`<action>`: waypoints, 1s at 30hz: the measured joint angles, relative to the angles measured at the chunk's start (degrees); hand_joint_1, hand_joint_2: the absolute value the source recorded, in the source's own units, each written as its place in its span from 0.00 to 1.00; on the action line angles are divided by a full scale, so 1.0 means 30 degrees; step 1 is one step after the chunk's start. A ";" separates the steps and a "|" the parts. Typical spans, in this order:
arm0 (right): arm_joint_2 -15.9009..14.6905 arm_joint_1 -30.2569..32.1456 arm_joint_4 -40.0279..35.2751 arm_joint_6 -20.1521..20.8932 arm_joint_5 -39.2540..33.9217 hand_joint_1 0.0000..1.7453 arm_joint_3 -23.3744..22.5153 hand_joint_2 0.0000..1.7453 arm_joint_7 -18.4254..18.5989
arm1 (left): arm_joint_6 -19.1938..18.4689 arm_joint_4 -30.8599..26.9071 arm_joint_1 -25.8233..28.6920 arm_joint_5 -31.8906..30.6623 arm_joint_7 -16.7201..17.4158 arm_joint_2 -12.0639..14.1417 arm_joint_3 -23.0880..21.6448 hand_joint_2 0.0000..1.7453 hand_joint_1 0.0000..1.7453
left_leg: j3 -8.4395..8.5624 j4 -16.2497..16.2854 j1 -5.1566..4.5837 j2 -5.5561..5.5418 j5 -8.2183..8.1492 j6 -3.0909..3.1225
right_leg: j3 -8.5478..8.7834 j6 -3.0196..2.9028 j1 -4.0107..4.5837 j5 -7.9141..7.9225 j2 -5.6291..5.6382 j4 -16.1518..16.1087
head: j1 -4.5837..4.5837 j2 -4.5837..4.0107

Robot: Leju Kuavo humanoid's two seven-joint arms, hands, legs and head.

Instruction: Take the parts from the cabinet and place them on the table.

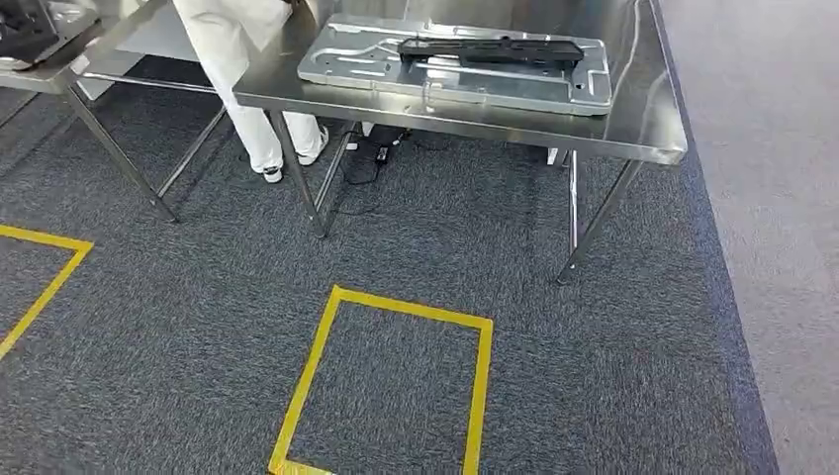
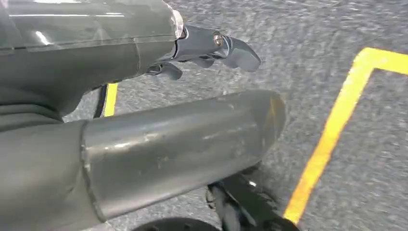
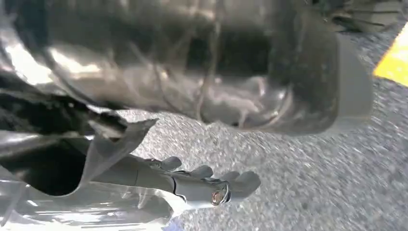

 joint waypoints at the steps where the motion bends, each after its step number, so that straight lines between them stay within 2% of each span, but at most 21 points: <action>1: 0.0001 0.0062 0.0007 0.0243 0.0103 0.00 -0.0044 0.00 0.0235 | 0.0051 -0.0015 -0.0090 -0.0052 -0.0044 0.0000 0.0000 0.00 0.00 | 0.1275 -0.1955 -0.0168 0.0501 -0.0765 0.0058 | -0.0143 0.0090 0.0106 0.0058 -0.0025 0.0165 | 0.0000 0.0000; 2: 0.0037 0.0105 0.0043 0.0626 0.0291 0.00 -0.0079 0.00 0.0603 | 0.0196 -0.0022 -0.0209 -0.0218 -0.0167 0.0000 0.0000 0.00 0.00 | 0.1234 -0.2218 -0.0175 0.0458 -0.0973 0.0211 | -0.0132 0.0223 0.0106 0.0161 -0.0140 0.0250 | 0.0014 0.0007; 5: 0.0037 0.0025 0.0226 0.1262 0.0606 0.00 -0.0175 0.00 0.1415 | 0.0584 -0.0022 -0.0251 -0.0452 -0.0379 -0.0117 0.0000 0.00 0.00 | 0.0940 -0.2409 -0.0218 0.0107 -0.0459 0.0670 | -0.0161 0.0677 0.0043 0.0575 -0.0503 0.0114 | 0.0015 0.0000; 6: 0.0037 0.0012 0.0277 0.1377 0.0620 0.00 -0.0225 0.00 0.1494 | 0.0620 -0.0022 -0.0269 -0.0525 -0.0386 -0.0226 0.0000 0.00 0.00 | 0.0810 -0.2447 -0.0164 0.0059 -0.0211 0.0780 | -0.0374 0.0777 -0.0076 0.0055 -0.0205 0.0497 | 0.0000 0.0007; 7: 0.0037 0.0012 0.0291 0.1589 0.0620 0.00 -0.0262 0.00 0.1516 | 0.0584 -0.0022 -0.0247 -0.0539 -0.0408 -0.0212 0.0000 0.00 0.00 | 0.0582 -0.2437 -0.0141 -0.0042 -0.0063 0.0902 | -0.0714 0.0833 -0.0086 -0.0870 0.0046 0.1353 | 0.0015 0.0000; 9: 0.0037 0.0022 0.0342 0.2005 0.0656 0.00 -0.0378 0.00 0.1756 | 0.0322 -0.0022 -0.0095 -0.0547 -0.0473 -0.0117 0.0000 0.00 0.00 | 0.0120 -0.2369 -0.0172 -0.0222 0.0258 0.0931 | -0.1743 0.0965 -0.0147 -0.2798 0.0185 0.4392 | 0.0015 0.0000; 10: 0.0037 0.0040 0.0378 0.2085 0.0685 0.00 -0.0407 0.00 0.1786 | 0.0271 -0.0022 -0.0013 -0.0554 -0.0495 -0.0067 0.0000 0.00 0.00 | -0.0105 -0.2305 -0.0186 -0.0349 0.0377 0.0922 | -0.2042 0.0989 -0.0147 -0.3278 0.0187 0.5513 | 0.0000 0.0000; 11: 0.0037 0.0039 0.0408 0.2188 0.0730 0.00 -0.0430 0.00 0.1801 | 0.0226 -0.0022 0.0075 -0.0569 -0.0510 -0.0036 0.0000 0.00 0.00 | -0.0315 -0.2213 -0.0195 -0.0493 0.0474 0.0894 | -0.1947 0.0980 -0.0143 -0.3288 0.0200 0.5807 | 0.0007 0.0000; 12: 0.0037 0.0047 0.0415 0.2253 0.0781 0.00 -0.0473 0.00 0.1844 | 0.0204 -0.0022 0.0140 -0.0605 -0.0554 -0.0029 0.0000 0.00 0.00 | -0.0448 -0.2131 -0.0195 -0.0675 0.0548 0.0856 | -0.1294 0.0947 -0.0144 -0.2840 0.0222 0.5052 | 0.0007 0.0000; 14: 0.0044 0.0109 0.0415 0.2399 0.0810 0.00 -0.0546 0.00 0.1910 | 0.0204 -0.0022 0.0146 -0.0678 -0.0627 -0.0029 0.0000 0.00 0.00 | -0.0589 -0.1972 -0.0204 -0.1101 0.0647 0.0764 | 0.0917 0.0752 -0.0117 -0.1443 0.0612 0.1664 | 0.0007 0.0000; 15: 0.0037 0.0144 0.0415 0.2479 0.0817 0.00 -0.0597 0.00 0.1939 | 0.0212 -0.0022 0.0138 -0.0736 -0.0678 -0.0043 0.0000 0.00 0.00 | -0.0669 -0.1906 -0.0152 -0.1264 0.0685 0.0728 | 0.1859 0.0546 -0.0099 -0.1103 0.1388 0.0017 | 0.0007 0.0000; 16: 0.0015 0.0169 0.0415 0.2493 0.0817 0.00 -0.0707 0.00 0.2005 | 0.0212 -0.0022 0.0094 -0.0780 -0.0714 -0.0073 -0.0007 0.00 0.00 | -0.0845 -0.1781 -0.0270 -0.1340 0.0738 0.0619 | 0.2020 0.0382 -0.0122 -0.1363 0.2099 -0.0446 | 0.0000 0.0000; 17: 0.0059 0.0189 0.0415 0.2508 0.0817 0.00 -0.0802 0.00 0.2005 | 0.0226 -0.0022 0.0083 -0.0831 -0.0721 -0.0051 -0.0007 0.00 0.00 | -0.0989 -0.1776 -0.0139 -0.1547 0.0817 0.0485 | 0.1945 0.0364 -0.0055 -0.1253 0.1727 -0.0450 | 0.0015 0.0000; 19: 0.0081 0.0175 0.0408 0.2566 0.0810 0.00 -0.0896 0.00 0.2019 | 0.0292 -0.0036 0.0098 -0.0933 -0.0758 -0.0044 -0.0007 0.00 0.00 | -0.1088 -0.1828 -0.0053 -0.1915 0.0972 0.0244 | 0.1893 0.0259 0.0031 -0.1201 0.1405 -0.0455 | 0.0000 0.0000; 20: 0.0116 0.0177 0.0407 0.2588 0.0810 0.00 -0.0968 0.00 0.2063 | 0.0328 -0.0058 0.0118 -0.0962 -0.0779 -0.0029 -0.0007 0.00 0.00 | -0.1171 -0.1829 -0.0181 -0.2114 0.1022 0.0110 | 0.1949 0.0089 -0.0158 -0.1058 0.1157 -0.0714 | 0.0007 0.0000; 22: 0.0256 0.0271 0.0371 0.2720 0.0802 0.00 -0.1115 0.00 0.2070 | 0.0379 -0.0116 0.0131 -0.1013 -0.0816 -0.0058 -0.0007 0.00 0.00 | -0.1645 -0.0798 -0.0149 -0.1003 0.0139 0.0040 | 0.2012 -0.0124 -0.0221 -0.0904 0.0670 -0.0926 | -0.0007 0.0000; 23: 0.0270 0.0361 0.0335 0.2822 0.0810 0.00 -0.1188 0.00 0.2078 | 0.0394 -0.0117 0.0099 -0.1013 -0.0823 -0.0066 -0.0007 0.00 0.00 | -0.2377 0.0708 -0.0074 -0.0743 -0.0728 -0.0087 | 0.1954 -0.0187 -0.0211 -0.0898 0.0363 -0.0926 | -0.0007 0.0000; 25: 0.0321 0.0486 0.0240 0.2923 0.0839 0.00 -0.1325 0.00 0.2129 | 0.0408 -0.0167 0.0095 -0.1034 -0.0831 -0.0066 -0.0007 0.00 0.00 | -0.3712 0.3582 0.0043 -0.0619 -0.1939 -0.0318 | 0.1849 -0.0189 -0.0176 -0.0903 -0.0166 -0.0889 | -0.0007 0.0000; 26: 0.0343 0.0512 0.0196 0.2967 0.0868 0.00 -0.1370 0.00 0.2136 | 0.0423 -0.0182 0.0124 -0.1050 -0.0830 -0.0066 -0.0007 0.00 0.00 | -0.3965 0.4206 0.0084 -0.0555 -0.1966 -0.0385 | 0.1808 -0.0184 -0.0175 -0.0907 -0.0415 -0.0852 | -0.0007 0.0000; 28: 0.0380 0.0556 0.0050 0.3179 0.0956 0.00 -0.1442 0.00 0.2216 | 0.0430 -0.0284 0.0226 -0.1108 -0.0830 -0.0073 -0.0007 0.00 0.00 | -0.3117 0.2729 0.0157 -0.0404 -0.0869 -0.0444 | 0.1784 -0.0127 -0.0178 -0.0945 -0.0800 -0.0787 | -0.0015 0.0000; 30: 0.0496 0.0569 -0.0132 0.3266 0.1028 0.00 -0.1523 0.00 0.2311 | 0.0437 -0.0430 0.0222 -0.1151 -0.0830 -0.0087 -0.0007 0.00 0.00 | -0.1030 -0.0985 0.0169 0.0330 0.0697 -0.0355 | 0.1857 0.0021 -0.0175 -0.1041 -0.1166 -0.0664 | -0.0007 0.0000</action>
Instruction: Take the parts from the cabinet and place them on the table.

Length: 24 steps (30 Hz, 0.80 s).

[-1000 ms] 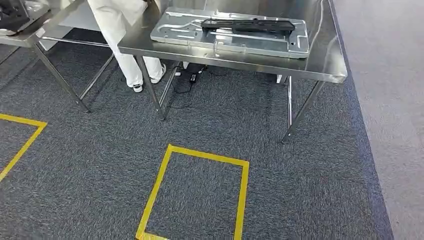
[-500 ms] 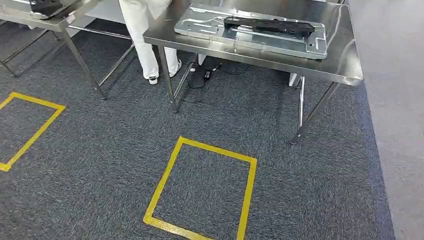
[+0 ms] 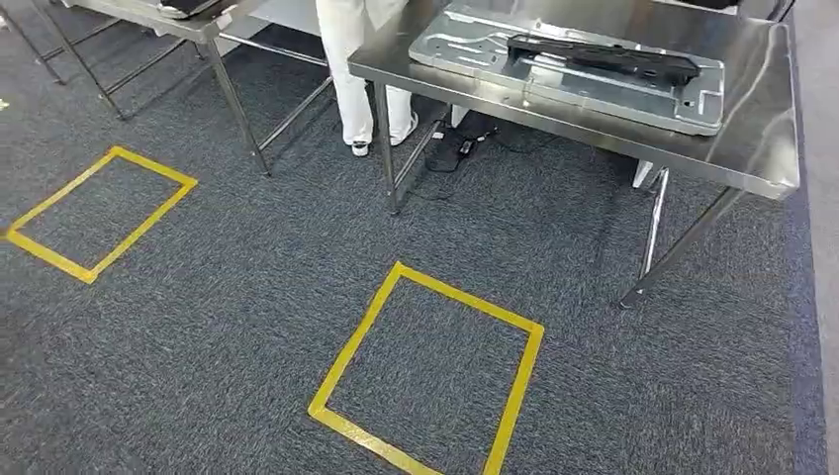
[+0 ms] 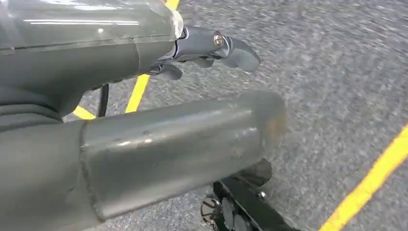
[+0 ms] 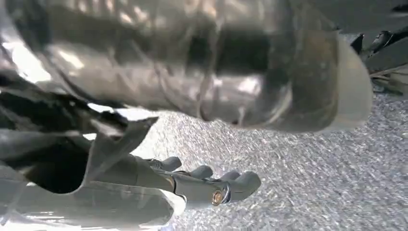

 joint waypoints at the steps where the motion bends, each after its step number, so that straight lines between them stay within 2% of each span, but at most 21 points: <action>1: 0.0014 0.0018 -0.0101 0.0000 0.0029 0.00 -0.0057 0.00 0.0029 | 0.0000 -0.0036 -0.0079 0.0000 -0.0001 -0.0022 0.0000 0.00 0.00 | 0.0330 -0.0869 -0.0206 0.0680 -0.0232 0.0134 | -0.0045 0.0140 0.0150 -0.0090 -0.0180 0.0096 | 0.0000 0.0000; 2: 0.0059 0.0017 -0.0145 0.0007 0.0029 0.00 -0.0109 0.00 0.0050 | 0.0007 -0.0087 -0.0085 0.0000 -0.0015 -0.0036 0.0000 0.00 0.00 | 0.0249 -0.0860 -0.0223 0.0354 -0.0081 0.0329 | -0.0019 0.0243 0.0155 -0.0112 -0.0320 0.0137 | 0.0015 0.0000; 4: 0.0080 -0.0013 -0.0291 0.0124 0.0080 0.00 -0.0182 0.00 0.0109 | 0.0007 -0.0233 0.0013 -0.0007 -0.0015 -0.0102 0.0000 0.00 0.00 | 0.0118 -0.0781 -0.0290 0.0044 -0.0091 0.0472 | 0.0024 0.0434 0.0107 -0.0078 -0.0579 0.0107 | 0.0007 0.0000; 5: 0.0087 -0.0042 -0.0392 0.0204 0.0095 0.00 -0.0225 0.00 0.0131 | 0.0007 -0.0320 0.0077 -0.0007 -0.0007 -0.0145 0.0000 0.00 0.00 | 0.0112 -0.0901 -0.0248 -0.0136 0.0002 0.0619 | 0.0094 0.0548 0.0161 -0.0075 -0.0746 0.0080 | 0.0007 0.0000; 6: 0.0087 -0.0022 -0.0466 0.0270 0.0153 0.00 -0.0262 0.00 0.0153 | 0.0007 -0.0364 0.0092 -0.0015 0.0000 -0.0226 0.0000 0.00 0.00 | 0.0290 -0.1056 -0.0094 -0.0258 0.0167 0.0795 | 0.0059 0.0720 0.0027 -0.0298 -0.0292 0.0235 | 0.0007 0.0000; 7: 0.0087 0.0039 -0.0539 0.0321 0.0211 0.00 -0.0335 0.00 0.0153 | 0.0007 -0.0494 0.0085 -0.0037 0.0029 -0.0321 0.0000 0.00 0.00 | 0.0202 -0.1065 -0.0109 -0.0431 0.0243 0.0934 | -0.0236 0.0807 -0.0013 -0.0927 0.0788 0.0950 | 0.0007 0.0000; 8: 0.0102 0.0090 -0.0582 0.0357 0.0299 0.00 -0.0415 0.00 0.0160 | 0.0007 -0.0596 0.0052 -0.0051 0.0037 -0.0365 0.0000 0.00 0.00 | 0.0118 -0.1058 -0.0114 -0.0567 0.0289 0.1032 | -0.0824 0.0829 -0.0036 -0.1757 0.1218 0.2197 | 0.0007 0.0007; 10: 0.0102 0.0143 -0.0648 0.0488 0.0444 0.00 -0.0568 0.00 0.0182 | 0.0000 -0.0721 -0.0018 -0.0073 0.0052 -0.0437 0.0000 0.00 0.00 | -0.0019 -0.1044 -0.0162 -0.0907 0.0353 0.1124 | -0.2254 0.0887 -0.0061 -0.3129 0.1416 0.5256 | 0.0007 0.0000; 11: 0.0102 0.0157 -0.0692 0.0539 0.0459 0.00 -0.0649 0.00 0.0204 | 0.0000 -0.0816 -0.0009 -0.0073 0.0058 -0.0452 0.0000 0.00 0.00 | -0.0069 -0.0994 -0.0170 -0.1177 0.0368 0.1123 | -0.2749 0.0908 -0.0067 -0.3261 0.1428 0.6261 | 0.0007 0.0000; 12: 0.0102 0.0177 -0.0728 0.0583 0.0480 0.00 -0.0706 0.00 0.0211 | -0.0014 -0.0838 0.0016 -0.0073 0.0066 -0.0459 0.0000 0.00 0.00 | -0.0071 -0.0954 -0.0169 -0.1374 0.0371 0.1124 | -0.2701 0.0908 -0.0076 -0.2908 0.1433 0.6159 | 0.0007 0.0000; 13: 0.0102 0.0193 -0.0758 0.0575 0.0481 0.00 -0.0736 0.00 0.0211 | -0.0051 -0.0845 0.0025 -0.0080 0.0073 -0.0510 0.0000 0.00 0.00 | -0.0061 -0.0903 -0.0167 -0.1662 0.0366 0.1117 | -0.2225 0.0882 -0.0095 -0.2086 0.1457 0.5146 | 0.0007 0.0000; 14: 0.0102 0.0218 -0.0787 0.0576 0.0481 0.00 -0.0750 0.00 0.0211 | -0.0051 -0.0859 0.0014 -0.0080 0.0080 -0.0547 0.0000 0.00 0.00 | -0.0062 -0.0838 -0.0161 -0.1923 0.0343 0.1081 | -0.1527 0.0845 -0.0122 -0.1202 0.1563 0.3666 | 0.0007 0.0000; 15: 0.0102 0.0246 -0.0823 0.0576 0.0481 0.00 -0.0772 0.00 0.0219 | -0.0051 -0.0911 0.0010 -0.0088 0.0087 -0.0598 0.0000 0.00 0.00 | -0.0078 -0.0754 -0.0161 -0.2176 0.0316 0.1039 | -0.0777 0.0784 -0.0148 -0.0379 0.1924 0.2069 | 0.0007 0.0000; 16: 0.0102 0.0310 -0.0867 0.0569 0.0481 0.00 -0.0830 0.00 0.0219 | -0.0051 -0.0954 0.0012 -0.0139 0.0087 -0.0662 0.0000 0.00 0.00 | -0.0182 -0.0649 -0.0143 -0.2359 0.0288 0.0977 | -0.0373 0.0694 -0.0220 -0.0144 0.2894 0.1023 | 0.0015 0.0000; 17: 0.0116 0.0301 -0.0881 0.0568 0.0481 0.00 -0.0925 0.00 0.0219 | -0.0051 -0.0976 -0.0077 -0.0190 0.0102 -0.0714 0.0000 0.00 0.00 | -0.0397 -0.0369 -0.0283 -0.2606 0.0224 0.0800 | -0.0255 0.0598 -0.0276 -0.0340 0.3317 0.0512 | 0.0000 0.0000; 18: 0.0131 0.0275 -0.0889 0.0568 0.0481 0.00 -0.0954 0.00 0.0211 | -0.0051 -0.0998 -0.0100 -0.0197 0.0117 -0.0736 0.0007 0.00 0.00 | -0.0516 -0.0400 -0.0197 -0.2752 0.0310 0.0661 | -0.0382 0.0573 -0.0184 -0.0339 0.3110 0.0712 | 0.0000 0.0000; 20: 0.0131 0.0208 -0.0969 0.0575 0.0481 0.00 -0.1042 0.00 0.0219 | -0.0029 -0.1020 -0.0021 -0.0365 0.0182 -0.0780 0.0000 0.00 0.00 | -0.0699 -0.0485 -0.0160 -0.3250 0.0433 0.0353 | -0.0344 0.0363 -0.0100 -0.0296 0.2697 0.0671 | 0.0007 0.0007; 21: 0.0190 0.0202 -0.0983 0.0583 0.0481 0.00 -0.1086 0.00 0.0211 | 0.0007 -0.1114 0.0010 -0.0423 0.0247 -0.0780 0.0000 0.00 0.00 | -0.0716 -0.0371 -0.0154 -0.3119 0.0344 0.0292 | -0.0294 0.0193 -0.0298 -0.0177 0.2409 0.0448 | 0.0007 0.0000; 22: 0.0197 0.0233 -0.1027 0.0576 0.0473 0.00 -0.1137 0.00 0.0226 | 0.0015 -0.1122 0.0029 -0.0423 0.0262 -0.0838 0.0000 0.00 0.00 | -0.0870 0.0033 -0.0174 -0.2105 0.0005 0.0233 | -0.0238 0.0074 -0.0269 -0.0148 0.2157 0.0378 | 0.0000 0.0007; 23: 0.0218 0.0297 -0.1042 0.0583 0.0466 0.00 -0.1231 0.00 0.0262 | 0.0015 -0.1122 -0.0016 -0.0481 0.0299 -0.0874 0.0000 0.00 0.00 | -0.1458 0.1278 -0.0169 -0.1422 -0.0841 0.0170 | -0.0249 -0.0084 -0.0235 -0.0152 0.1838 0.0373 | 0.0000 0.0000; 24: 0.0233 0.0320 -0.1042 0.0583 0.0481 0.00 -0.1275 0.00 0.0321 | 0.0015 -0.1129 -0.0092 -0.0481 0.0321 -0.0896 0.0000 0.00 0.00 | -0.2134 0.2718 -0.0134 -0.1150 -0.1603 0.0101 | -0.0258 -0.0102 -0.0176 -0.0156 0.1524 0.0377 | 0.0000 0.0000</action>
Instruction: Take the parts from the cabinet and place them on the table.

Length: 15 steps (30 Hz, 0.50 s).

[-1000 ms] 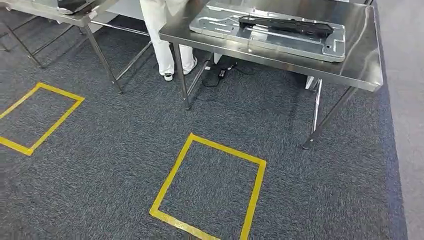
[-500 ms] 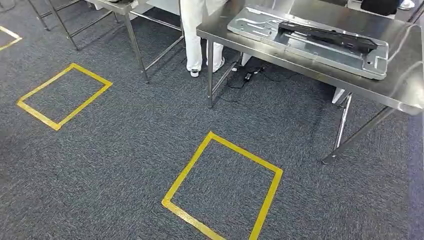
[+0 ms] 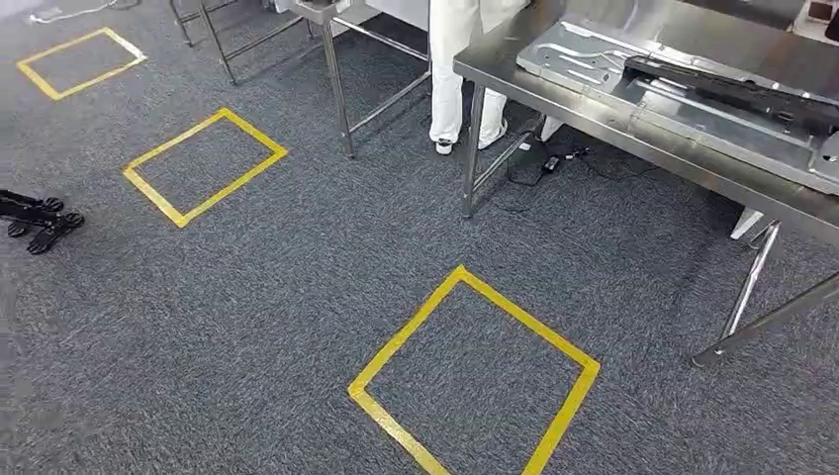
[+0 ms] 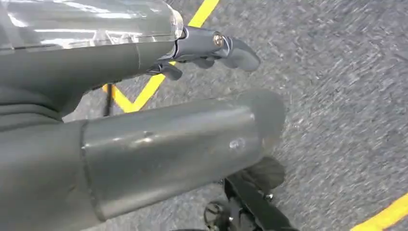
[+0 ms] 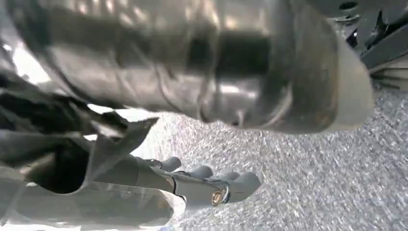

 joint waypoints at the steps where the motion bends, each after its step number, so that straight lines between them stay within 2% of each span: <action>1: 0.0000 0.0008 0.0000 0.0007 0.0043 0.00 -0.0072 0.00 0.0051 | 0.0000 0.0000 -0.0029 0.0000 0.0022 -0.0014 0.0000 0.00 0.00 | -0.0665 0.1454 0.0028 0.0138 -0.0627 -0.0072 | -0.0017 -0.0027 0.0051 -0.0019 -0.0330 0.0003 | 0.0000 0.0000; 2: 0.0000 -0.0003 0.0000 0.0007 0.0102 0.00 -0.0161 0.00 0.0065 | 0.0000 0.0000 -0.0023 0.0000 0.0029 -0.0022 0.0000 0.00 0.00 | -0.1153 0.2566 0.0056 0.0224 -0.0944 -0.0138 | -0.0050 -0.0042 0.0075 -0.0031 -0.0647 0.0014 | 0.0000 0.0000; 3: 0.0007 -0.0028 0.0000 0.0029 0.0204 0.00 -0.0248 0.00 0.0065 | 0.0000 0.0000 0.0008 -0.0007 0.0058 -0.0022 0.0000 0.00 0.00 | -0.1172 0.2730 0.0074 0.0298 -0.0789 -0.0173 | -0.0043 -0.0037 0.0083 -0.0046 -0.0905 0.0017 | -0.0007 0.0000; 4: 0.0007 -0.0065 0.0000 0.0058 0.0262 0.00 -0.0306 0.00 0.0065 | 0.0000 0.0000 0.0060 -0.0022 0.0087 -0.0022 0.0000 0.00 0.00 | -0.0737 0.1988 0.0097 0.0369 -0.0246 -0.0197 | -0.0029 -0.0013 0.0081 -0.0065 -0.1144 0.0028 | 0.0000 0.0000; 5: 0.0007 -0.0105 0.0000 0.0087 0.0299 0.00 -0.0357 0.00 0.0065 | 0.0000 -0.0007 0.0088 -0.0036 0.0095 -0.0015 0.0000 0.00 0.00 | 0.0151 0.0383 0.0124 0.0504 0.0573 -0.0187 | -0.0003 0.0033 0.0071 -0.0095 -0.1383 0.0049 | 0.0000 0.0000; 6: 0.0022 -0.0130 0.0000 0.0102 0.0335 0.00 -0.0400 0.00 0.0065 | 0.0000 -0.0022 0.0085 -0.0051 0.0117 -0.0015 0.0007 0.00 0.00 | 0.1155 -0.1370 0.0128 0.0811 0.1298 -0.0147 | 0.0055 0.0104 0.0067 -0.0141 -0.1596 0.0063 | -0.0007 0.0000; 7: 0.0029 -0.0138 0.0000 0.0109 0.0372 0.00 -0.0422 0.00 0.0058 | 0.0000 -0.0022 0.0046 -0.0051 0.0146 -0.0015 0.0007 0.00 0.00 | 0.1983 -0.2803 0.0110 0.1662 0.1579 -0.0069 | 0.0159 0.0205 0.0119 -0.0202 -0.1784 0.0093 | 0.0000 0.0000; 8: 0.0036 -0.0130 0.0000 0.0109 0.0408 0.00 -0.0466 0.00 0.0043 | 0.0000 -0.0022 -0.0033 -0.0058 0.0182 -0.0007 0.0007 0.00 0.00 | 0.2081 -0.3120 -0.0070 0.1861 0.1447 0.0092 | 0.0153 0.0369 0.0255 -0.0306 -0.1976 0.0169 | 0.0000 0.0000; 9: 0.0036 -0.0155 0.0000 0.0109 0.0451 0.00 -0.0517 0.00 0.0029 | 0.0036 -0.0014 -0.0026 -0.0058 0.0196 -0.0007 0.0007 0.00 0.00 | 0.2016 -0.3109 -0.0061 0.1558 0.1495 0.0231 | 0.0196 0.0439 0.0250 -0.0290 -0.2115 0.0128 | 0.0000 0.0000; 11: 0.0036 -0.0353 0.0000 0.0109 0.0525 0.00 -0.0583 0.00 0.0007 | 0.0066 -0.0015 0.0076 -0.0102 0.0219 0.0007 0.0007 0.00 0.00 | 0.1867 -0.3115 -0.0149 0.1246 0.1502 0.0384 | 0.0326 0.0623 0.0254 -0.0263 -0.2402 0.0042 | 0.0000 0.0000; 12: 0.0036 -0.0420 0.0000 0.0109 0.0554 0.00 -0.0590 0.00 0.0000 | 0.0080 -0.0015 0.0086 -0.0109 0.0226 0.0015 0.0007 0.00 0.00 | 0.1927 -0.3288 -0.0051 0.1020 0.1637 0.0571 | 0.0365 0.0767 0.0215 -0.0341 -0.2475 0.0064 | 0.0007 0.0000; 13: 0.0036 -0.0395 0.0000 0.0109 0.0568 0.00 -0.0619 0.00 0.0000 | 0.0102 -0.0015 0.0069 -0.0109 0.0218 0.0007 0.0007 0.00 0.00 | 0.2024 -0.3373 0.0016 0.0878 0.1752 0.0716 | 0.0272 0.0907 0.0093 -0.0700 -0.1527 0.0446 | 0.0015 0.0000; 14: 0.0036 -0.0363 0.0000 0.0109 0.0576 0.00 -0.0699 0.00 -0.0022 | 0.0131 -0.0015 0.0018 -0.0117 0.0211 0.0015 0.0007 0.00 0.00 | 0.1957 -0.3373 0.0019 0.0729 0.1804 0.0838 | -0.0147 0.0911 0.0098 -0.1406 -0.0749 0.1324 | 0.0007 0.0007; 15: 0.0036 -0.0356 0.0000 0.0109 0.0590 0.00 -0.0765 0.00 -0.0066 | 0.0189 -0.0015 -0.0046 -0.0124 0.0190 0.0015 0.0007 0.00 0.00 | 0.1894 -0.3369 0.0011 0.0543 0.1850 0.0917 | -0.0794 0.0916 0.0085 -0.2229 -0.0345 0.2723 | 0.0015 0.0007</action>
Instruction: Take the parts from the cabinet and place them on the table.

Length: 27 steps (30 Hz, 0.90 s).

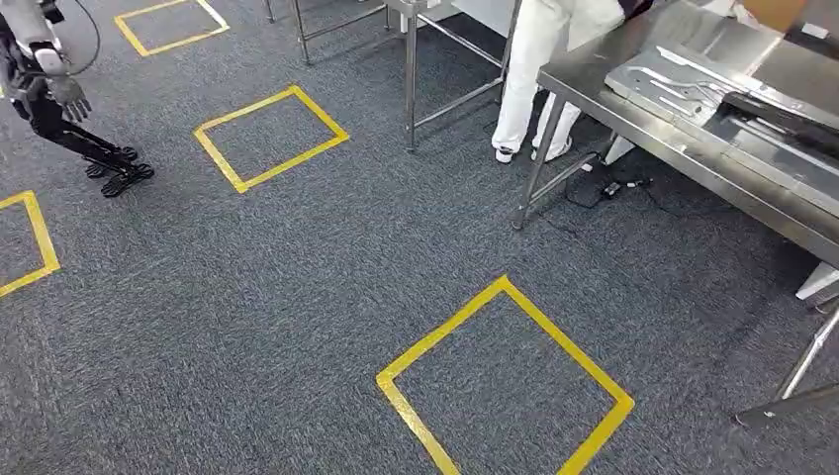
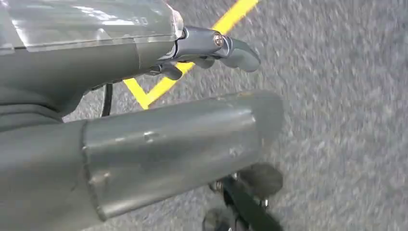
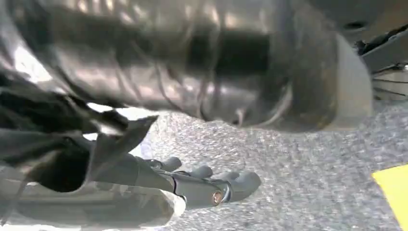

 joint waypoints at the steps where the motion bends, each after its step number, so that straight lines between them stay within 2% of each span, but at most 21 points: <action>1: 0.0000 0.0016 0.0007 0.0130 0.0044 0.00 -0.0051 0.00 -0.0101 | 0.0058 0.0000 -0.0060 -0.0015 -0.0029 0.0015 0.0000 0.00 0.00 | -0.0055 0.0004 -0.0036 -0.0179 0.0034 0.0054 | -0.0776 0.0014 0.0000 -0.0750 0.0177 0.1644 | -0.0007 -0.0007; 2: -0.0037 0.0045 0.0007 0.0322 0.0044 0.00 -0.0095 0.00 -0.0197 | 0.0117 0.0000 -0.0079 -0.0044 -0.0052 0.0022 0.0000 0.00 0.00 | -0.0094 0.0016 -0.0068 -0.0419 0.0048 0.0074 | -0.1399 0.0021 0.0008 -0.1122 0.0236 0.2859 | -0.0007 -0.0007; 3: -0.0072 0.0051 0.0007 0.0481 0.0044 0.00 -0.0146 0.00 -0.0277 | 0.0182 0.0000 -0.0069 -0.0080 -0.0059 0.0022 0.0000 0.00 0.00 | -0.0093 0.0023 -0.0079 -0.0689 0.0052 0.0076 | -0.1681 0.0016 0.0005 -0.0987 0.0253 0.3338 | -0.0007 -0.0001; 4: -0.0124 0.0051 0.0007 0.0568 0.0044 0.00 -0.0189 0.00 -0.0284 | 0.0226 0.0007 -0.0064 -0.0109 -0.0065 0.0022 0.0000 0.00 0.00 | -0.0068 0.0045 -0.0079 -0.0952 0.0052 0.0073 | -0.1493 -0.0007 0.0005 -0.0366 0.0269 0.2808 | -0.0007 -0.0007; 5: -0.0146 0.0051 0.0007 0.0568 0.0044 0.00 -0.0248 0.00 -0.0284 | 0.0247 0.0015 -0.0066 -0.0138 -0.0066 0.0022 0.0000 0.00 0.00 | -0.0034 0.0072 -0.0078 -0.1220 0.0047 0.0066 | -0.0959 -0.0053 0.0000 0.0508 0.0331 0.1592 | -0.0007 -0.0007; 6: -0.0146 0.0055 0.0007 0.0532 0.0044 0.00 -0.0292 0.00 -0.0277 | 0.0248 0.0037 -0.0077 -0.0160 -0.0073 0.0022 0.0000 0.00 0.00 | -0.0007 0.0121 -0.0076 -0.1495 0.0026 0.0032 | -0.0241 -0.0118 -0.0019 0.1469 0.0593 -0.0061 | -0.0007 -0.0007; 7: -0.0146 0.0105 0.0007 0.0517 0.0044 0.00 -0.0314 0.00 -0.0262 | 0.0255 0.0058 -0.0104 -0.0160 -0.0081 0.0022 0.0000 0.00 0.00 | -0.0022 0.0184 -0.0066 -0.1736 0.0000 -0.0011 | 0.0451 -0.0227 -0.0040 0.2259 0.1334 -0.1692 | -0.0007 -0.0007; 8: -0.0146 0.0135 0.0007 0.0488 0.0044 0.00 -0.0357 0.00 -0.0255 | 0.0255 0.0095 -0.0179 -0.0160 -0.0081 0.0007 0.0000 0.00 0.00 | -0.0127 0.0318 -0.0177 -0.1922 -0.0053 -0.0143 | 0.0618 -0.0352 -0.0058 0.1997 0.2191 -0.2209 | -0.0007 -0.0007; 10: -0.0138 0.0064 0.0007 0.0335 0.0044 0.00 -0.0445 0.00 -0.0247 | 0.0277 0.0124 -0.0216 -0.0160 -0.0110 0.0022 0.0000 0.00 0.00 | -0.0336 0.0311 -0.0009 -0.2347 0.0021 -0.0418 | 0.0608 -0.0387 0.0039 0.2012 0.1784 -0.2290 | -0.0007 -0.0007; 12: -0.0138 0.0011 0.0007 0.0291 0.0051 0.00 -0.0474 0.00 -0.0233 | 0.0336 0.0182 -0.0143 -0.0182 -0.0110 0.0029 0.0000 0.00 0.00 | -0.0461 0.0212 -0.0015 -0.2772 0.0133 -0.0713 | 0.0692 -0.0608 0.0051 0.2111 0.1394 -0.2445 | -0.0007 -0.0007; 13: -0.0109 0.0002 0.0000 0.0291 0.0058 0.00 -0.0481 0.00 -0.0226 | 0.0372 0.0190 -0.0122 -0.0182 -0.0110 0.0095 -0.0007 0.00 0.00 | -0.0440 0.0430 0.0012 -0.2258 -0.0037 -0.0734 | 0.0792 -0.0795 -0.0113 0.2243 0.1055 -0.2660 | -0.0007 -0.0007; 14: -0.0109 0.0053 0.0007 0.0291 0.0065 0.00 -0.0517 0.00 -0.0211 | 0.0386 0.0233 -0.0133 -0.0197 -0.0102 0.0095 -0.0007 0.00 0.00 | -0.0800 0.1189 -0.0060 -0.1199 -0.0610 -0.0809 | 0.0832 -0.0930 -0.0095 0.2254 0.0832 -0.2732 | -0.0015 -0.0007; 15: -0.0087 0.0087 0.0000 0.0291 0.0102 0.00 -0.0561 0.00 -0.0204 | 0.0408 0.0277 -0.0202 -0.0211 -0.0102 0.0095 0.0000 0.00 0.00 | -0.1520 0.2611 -0.0028 -0.0688 -0.1446 -0.0910 | 0.0821 -0.0981 -0.0034 0.2241 0.0498 -0.2728 | -0.0015 -0.0007; 17: -0.0036 0.0130 0.0007 0.0233 0.0175 0.00 -0.0620 0.00 -0.0116 | 0.0466 0.0371 -0.0256 -0.0233 -0.0074 0.0131 -0.0007 0.00 0.00 | -0.2834 0.5375 0.0052 -0.0350 -0.2617 -0.1071 | 0.0807 -0.1064 0.0051 0.2183 -0.0143 -0.2719 | -0.0015 -0.0007; 18: -0.0036 0.0130 0.0007 0.0233 0.0233 0.00 -0.0641 0.00 -0.0109 | 0.0481 0.0393 -0.0231 -0.0262 -0.0066 0.0131 -0.0007 0.00 0.00 | -0.3135 0.6048 0.0064 -0.0276 -0.2676 -0.1125 | 0.0818 -0.1063 0.0064 0.2161 -0.0423 -0.2713 | -0.0015 -0.0007; 19: -0.0036 0.0125 0.0007 0.0233 0.0248 0.00 -0.0656 0.00 -0.0102 | 0.0488 0.0408 -0.0169 -0.0269 -0.0059 0.0138 -0.0007 0.00 0.00 | -0.2996 0.5824 0.0085 -0.0217 -0.2349 -0.1160 | 0.0838 -0.1049 0.0064 0.2132 -0.0653 -0.2712 | -0.0015 -0.0007; 20: -0.0029 0.0112 0.0007 0.0233 0.0270 0.00 -0.0671 0.00 -0.0109 | 0.0518 0.0423 -0.0114 -0.0270 -0.0051 0.0146 -0.0007 0.00 0.00 | -0.2367 0.4645 0.0108 -0.0147 -0.1606 -0.1161 | 0.0878 -0.1003 0.0063 0.2099 -0.0889 -0.2708 | -0.0015 -0.0007; 21: -0.0029 0.0088 0.0001 0.0233 0.0291 0.00 -0.0685 0.00 -0.0109 | 0.0532 0.0444 -0.0087 -0.0270 -0.0051 0.0175 -0.0007 0.00 0.00 | -0.1336 0.2764 0.0113 0.0097 -0.0720 -0.1129 | 0.0956 -0.0933 0.0057 0.2045 -0.1126 -0.2704 | -0.0015 -0.0007; 22: -0.0015 0.0082 0.0007 0.0233 0.0298 0.00 -0.0699 0.00 -0.0109 | 0.0539 0.0459 -0.0105 -0.0270 -0.0051 0.0196 -0.0007 0.00 0.00 | -0.0339 0.1048 0.0109 0.0610 -0.0075 -0.1059 | 0.1043 -0.0859 0.0059 0.1980 -0.1336 -0.2698 | -0.0015 -0.0007; 23: -0.0015 0.0085 0.0000 0.0233 0.0299 0.00 -0.0722 0.00 -0.0109 | 0.0532 0.0488 -0.0176 -0.0270 -0.0051 0.0197 -0.0007 0.00 0.00 | 0.0010 0.0237 -0.0034 0.1305 -0.0298 -0.0905 | 0.1087 -0.0755 0.0154 0.1913 -0.1513 -0.2678 | -0.0015 -0.0007; 27: 0.0000 -0.0114 0.0000 0.0240 0.0408 0.00 -0.0758 0.00 -0.0131 | 0.0539 0.0546 -0.0073 -0.0335 -0.0073 0.0277 -0.0007 0.00 0.00 | -0.0150 0.0140 -0.0189 0.0495 -0.0092 -0.0446 | 0.1298 -0.0336 0.0190 0.1885 -0.2079 -0.2760 | -0.0015 -0.0007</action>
